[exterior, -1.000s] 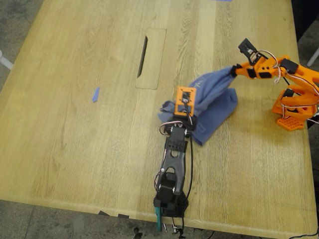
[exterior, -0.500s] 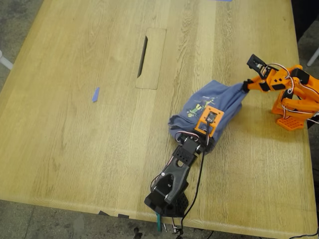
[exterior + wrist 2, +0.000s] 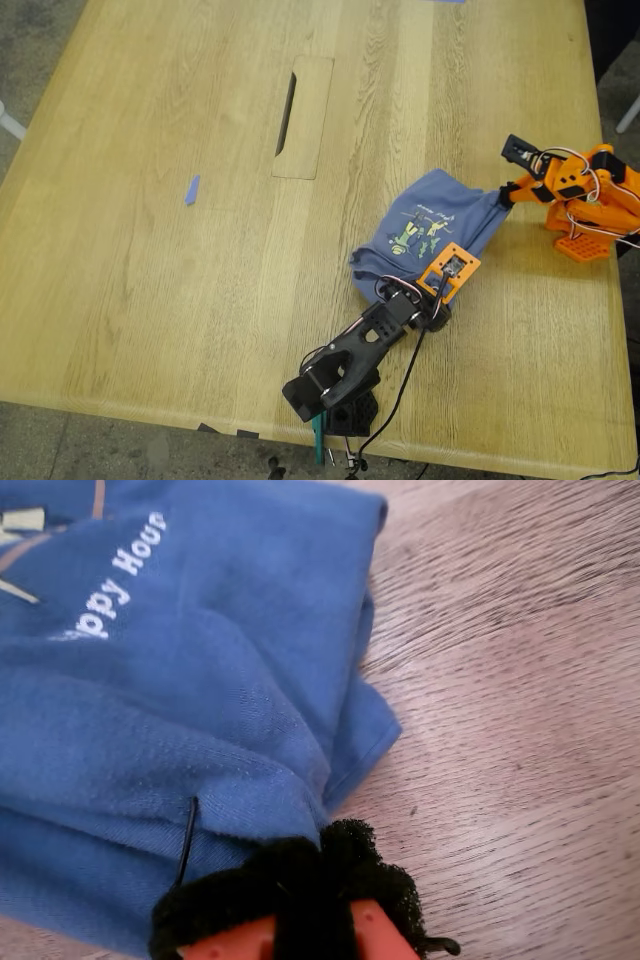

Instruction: Fold a T-shirt

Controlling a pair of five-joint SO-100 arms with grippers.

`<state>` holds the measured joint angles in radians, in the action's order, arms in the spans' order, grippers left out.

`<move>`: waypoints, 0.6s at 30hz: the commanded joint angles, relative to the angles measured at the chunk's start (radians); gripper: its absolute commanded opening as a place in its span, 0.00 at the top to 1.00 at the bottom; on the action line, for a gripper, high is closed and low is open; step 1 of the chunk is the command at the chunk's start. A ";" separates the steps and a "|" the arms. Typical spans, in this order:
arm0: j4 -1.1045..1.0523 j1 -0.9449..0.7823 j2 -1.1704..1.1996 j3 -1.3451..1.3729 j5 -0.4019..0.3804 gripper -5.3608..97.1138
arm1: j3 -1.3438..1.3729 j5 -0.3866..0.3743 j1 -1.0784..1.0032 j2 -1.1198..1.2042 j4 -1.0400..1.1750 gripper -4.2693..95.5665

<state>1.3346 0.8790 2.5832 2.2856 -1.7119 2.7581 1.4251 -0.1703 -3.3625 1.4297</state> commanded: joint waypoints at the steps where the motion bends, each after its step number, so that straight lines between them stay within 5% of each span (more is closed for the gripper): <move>1: -0.002 -0.008 0.029 0.037 -0.005 0.95 | 0.026 -0.005 0.012 -0.008 -0.012 0.96; 6: 0.008 -0.089 0.025 0.112 -0.018 0.87 | 0.075 -0.006 0.018 -0.008 0.014 0.93; 11: -0.031 -0.110 0.014 0.124 -0.172 0.54 | 0.110 0.000 -0.046 -0.009 -0.015 0.88; 18: -0.051 -0.103 0.008 0.107 -0.213 0.38 | 0.110 0.017 -0.138 -0.002 0.008 0.83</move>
<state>1.2993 0.7823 2.5832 2.4252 -1.9098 2.8731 1.4343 -0.2807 -3.3671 1.4343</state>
